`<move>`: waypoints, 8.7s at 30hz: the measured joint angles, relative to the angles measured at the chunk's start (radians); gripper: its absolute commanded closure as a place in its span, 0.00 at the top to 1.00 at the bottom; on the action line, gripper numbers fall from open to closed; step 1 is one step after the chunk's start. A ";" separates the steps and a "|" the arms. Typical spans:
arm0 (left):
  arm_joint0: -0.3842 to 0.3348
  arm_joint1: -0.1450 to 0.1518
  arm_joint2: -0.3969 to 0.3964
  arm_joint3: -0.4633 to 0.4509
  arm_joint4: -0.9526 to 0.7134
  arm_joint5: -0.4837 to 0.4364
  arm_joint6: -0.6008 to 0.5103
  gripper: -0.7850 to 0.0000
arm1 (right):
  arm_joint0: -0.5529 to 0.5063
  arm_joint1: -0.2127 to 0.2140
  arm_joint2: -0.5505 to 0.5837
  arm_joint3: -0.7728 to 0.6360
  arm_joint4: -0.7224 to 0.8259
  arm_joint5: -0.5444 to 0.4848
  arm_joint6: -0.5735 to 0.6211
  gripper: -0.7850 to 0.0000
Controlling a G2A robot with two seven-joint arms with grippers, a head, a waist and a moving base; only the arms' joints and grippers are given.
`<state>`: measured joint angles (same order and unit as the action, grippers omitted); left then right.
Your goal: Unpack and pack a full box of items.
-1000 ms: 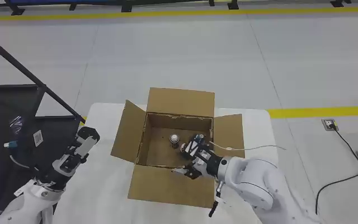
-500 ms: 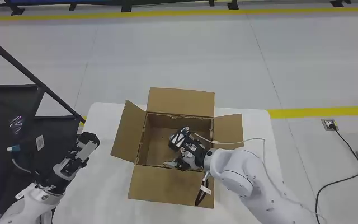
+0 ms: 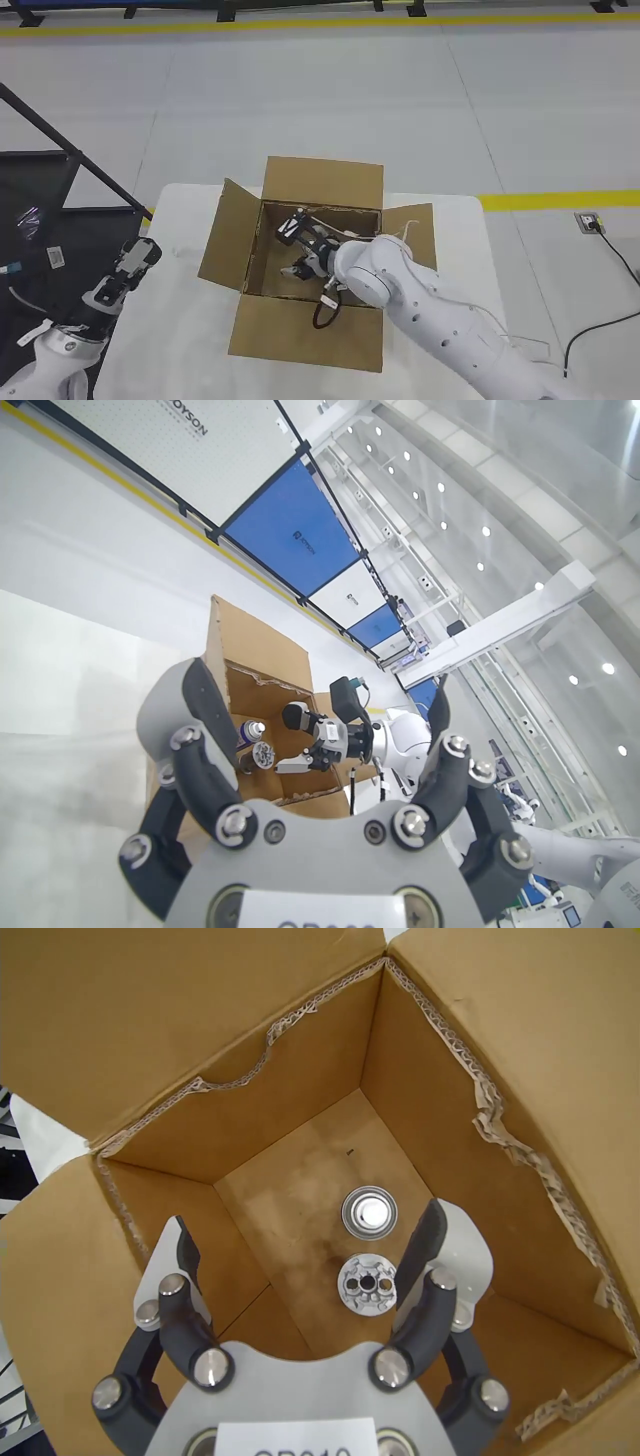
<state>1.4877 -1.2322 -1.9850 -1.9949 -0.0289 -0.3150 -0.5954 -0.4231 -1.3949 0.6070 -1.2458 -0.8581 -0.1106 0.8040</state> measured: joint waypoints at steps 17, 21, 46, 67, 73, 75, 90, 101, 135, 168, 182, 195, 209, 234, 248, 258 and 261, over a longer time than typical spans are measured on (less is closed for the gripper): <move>0.005 0.000 -0.004 -0.002 0.001 0.005 0.010 1.00 | 0.174 -0.218 -0.167 0.543 0.061 0.019 -0.059 0.00; 0.005 0.000 -0.004 -0.002 0.001 0.005 0.010 1.00 | 0.184 -0.239 -0.165 0.578 0.060 0.003 -0.082 0.00; 0.005 0.000 -0.004 -0.002 0.001 0.005 0.010 1.00 | -0.563 0.071 0.499 -0.759 -0.541 0.225 0.052 0.00; 0.005 0.000 -0.004 -0.002 0.001 0.005 0.010 1.00 | -0.791 0.104 0.959 -0.487 -0.408 0.261 -0.116 0.00; 0.005 0.000 -0.004 -0.002 0.001 0.005 0.010 1.00 | -0.767 0.103 0.969 -0.372 -0.353 0.244 -0.147 0.00; 0.005 0.000 -0.004 -0.002 0.001 0.005 0.010 1.00 | -0.765 0.104 0.974 -0.348 -0.345 0.241 -0.157 0.00; 0.005 0.000 -0.004 -0.002 0.001 0.005 0.010 1.00 | -0.748 0.111 0.999 -0.261 -0.291 0.200 -0.177 1.00; 0.005 0.000 -0.004 -0.002 0.001 0.005 0.010 1.00 | -0.915 0.120 1.097 -0.753 -0.211 0.110 -0.367 1.00; 0.005 0.000 -0.004 -0.002 0.001 0.005 0.010 1.00 | 0.188 -0.187 -0.073 0.515 0.139 -0.011 0.267 1.00; 0.005 0.000 -0.004 -0.002 0.001 0.005 0.010 1.00 | -0.025 -0.054 0.245 -0.114 -0.130 0.112 0.385 0.00; 0.005 0.000 -0.004 -0.002 0.001 0.005 0.010 1.00 | -0.822 0.078 0.901 -1.066 -0.417 0.277 0.411 0.00; 0.005 0.000 -0.004 -0.002 0.001 0.005 0.010 1.00 | -0.896 0.096 1.077 -0.709 -0.294 0.224 0.498 0.00; 0.005 0.000 -0.004 -0.002 0.001 0.005 0.010 1.00 | -0.756 0.105 1.029 -0.364 -0.328 0.248 0.436 0.59; 0.005 0.000 -0.004 -0.002 0.001 0.005 0.010 1.00 | -0.841 0.119 1.110 -0.593 -0.237 0.298 0.213 1.00; 0.005 0.000 -0.004 -0.002 0.001 0.005 0.010 1.00 | -0.682 0.126 1.031 -0.653 0.162 0.039 0.215 1.00; 0.005 0.000 -0.004 -0.002 0.001 0.005 0.010 1.00 | -0.393 0.124 0.839 -0.349 0.162 0.030 0.314 1.00; 0.005 0.000 -0.004 -0.002 0.001 0.005 0.010 1.00 | -0.362 0.124 0.810 -0.322 0.152 0.042 0.315 1.00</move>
<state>1.4932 -1.2320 -1.9888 -1.9965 -0.0275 -0.3097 -0.5851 -0.7850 -1.2705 1.4166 -1.5675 -0.7063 -0.0685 1.1188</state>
